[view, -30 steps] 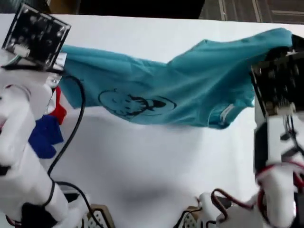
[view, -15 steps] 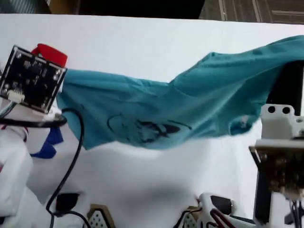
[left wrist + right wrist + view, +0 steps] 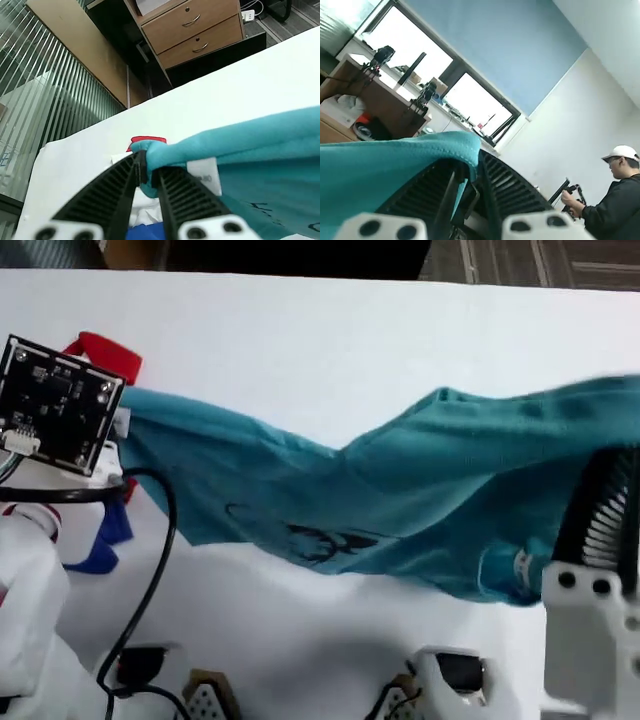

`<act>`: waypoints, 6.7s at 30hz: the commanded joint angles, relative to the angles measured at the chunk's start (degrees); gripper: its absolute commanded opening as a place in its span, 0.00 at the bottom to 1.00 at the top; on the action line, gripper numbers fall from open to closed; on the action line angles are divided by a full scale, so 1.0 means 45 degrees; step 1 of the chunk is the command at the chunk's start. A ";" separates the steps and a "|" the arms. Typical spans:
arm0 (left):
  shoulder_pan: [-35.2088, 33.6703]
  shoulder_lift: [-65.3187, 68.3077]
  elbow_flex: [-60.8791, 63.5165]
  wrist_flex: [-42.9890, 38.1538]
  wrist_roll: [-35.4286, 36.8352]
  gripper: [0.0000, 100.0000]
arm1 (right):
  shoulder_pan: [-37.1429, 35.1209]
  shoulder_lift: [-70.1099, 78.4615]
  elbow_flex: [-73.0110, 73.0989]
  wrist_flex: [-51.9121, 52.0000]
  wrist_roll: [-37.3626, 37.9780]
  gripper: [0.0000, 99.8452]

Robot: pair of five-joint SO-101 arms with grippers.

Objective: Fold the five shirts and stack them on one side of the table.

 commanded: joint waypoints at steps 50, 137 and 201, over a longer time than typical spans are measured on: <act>-0.0137 -0.2032 0.7609 -0.5763 0.0000 0.03 | -0.0107 0.0557 0.6584 -0.3233 0.2071 0.02; 0.0645 0.5451 1.6635 -0.6349 -0.2188 0.03 | 0.1846 -0.4484 2.6237 -0.2120 0.3184 0.02; 0.0508 1.3011 0.4835 -0.4357 0.0293 0.17 | -0.0713 0.3429 2.1919 -0.8762 -0.1875 0.03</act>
